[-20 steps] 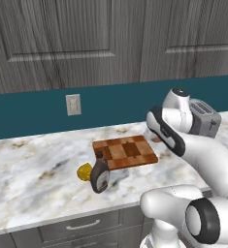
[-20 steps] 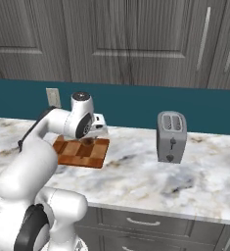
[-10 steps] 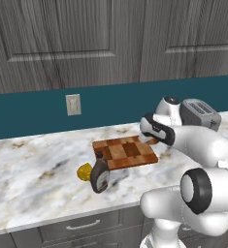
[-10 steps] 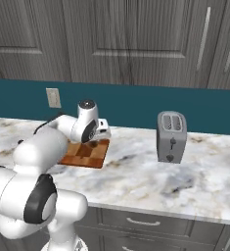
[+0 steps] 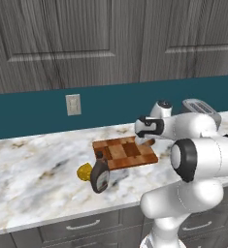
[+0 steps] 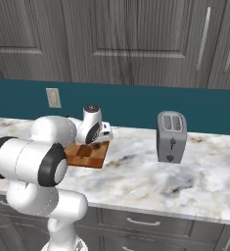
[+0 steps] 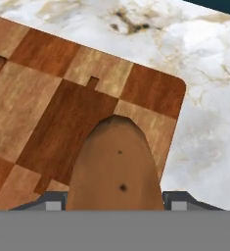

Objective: Retrieve the reheated potato from the microwave, then place the potato, cheese, and condiment on the cutting board.

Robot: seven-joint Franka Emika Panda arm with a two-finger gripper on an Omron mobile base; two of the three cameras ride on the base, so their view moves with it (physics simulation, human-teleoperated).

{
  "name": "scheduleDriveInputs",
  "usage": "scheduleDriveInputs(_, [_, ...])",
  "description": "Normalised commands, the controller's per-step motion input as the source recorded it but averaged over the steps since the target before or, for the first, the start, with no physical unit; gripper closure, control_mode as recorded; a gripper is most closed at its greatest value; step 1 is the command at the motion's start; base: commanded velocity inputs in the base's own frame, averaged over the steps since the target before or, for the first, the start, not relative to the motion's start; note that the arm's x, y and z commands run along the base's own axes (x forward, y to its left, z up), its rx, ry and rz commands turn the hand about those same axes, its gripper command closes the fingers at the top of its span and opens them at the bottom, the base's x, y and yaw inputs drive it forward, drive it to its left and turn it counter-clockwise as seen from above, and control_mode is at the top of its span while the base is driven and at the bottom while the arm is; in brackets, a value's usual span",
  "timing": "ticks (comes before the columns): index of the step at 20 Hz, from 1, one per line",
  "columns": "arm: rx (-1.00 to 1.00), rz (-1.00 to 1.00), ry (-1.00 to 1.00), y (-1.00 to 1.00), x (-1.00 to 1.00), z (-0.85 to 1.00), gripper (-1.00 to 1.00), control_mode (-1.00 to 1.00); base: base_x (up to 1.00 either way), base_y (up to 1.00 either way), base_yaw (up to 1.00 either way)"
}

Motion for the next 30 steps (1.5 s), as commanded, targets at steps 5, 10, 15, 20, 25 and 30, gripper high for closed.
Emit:
scheduleDriveInputs(5, [0.00,-0.01,0.00,0.01,0.23,-0.31,1.00,-1.00,0.00,0.00,0.00])
scheduleDriveInputs(10, [0.01,0.00,0.00,0.00,0.17,-0.26,1.00,-1.00,0.00,0.00,0.00])
scheduleDriveInputs(15, [0.00,-0.01,0.00,0.00,0.21,-0.15,1.00,-1.00,0.00,0.00,0.00])
scheduleDriveInputs(20, [0.00,-0.02,0.00,0.00,0.11,-0.14,1.00,-1.00,0.00,0.00,0.00])
scheduleDriveInputs(25, [0.00,-0.04,0.00,0.01,-0.01,-0.16,1.00,-1.00,0.00,0.00,0.00])
scheduleDriveInputs(30, [0.00,-0.04,0.00,0.00,-0.14,-0.15,-1.00,-1.00,0.00,0.00,0.00])
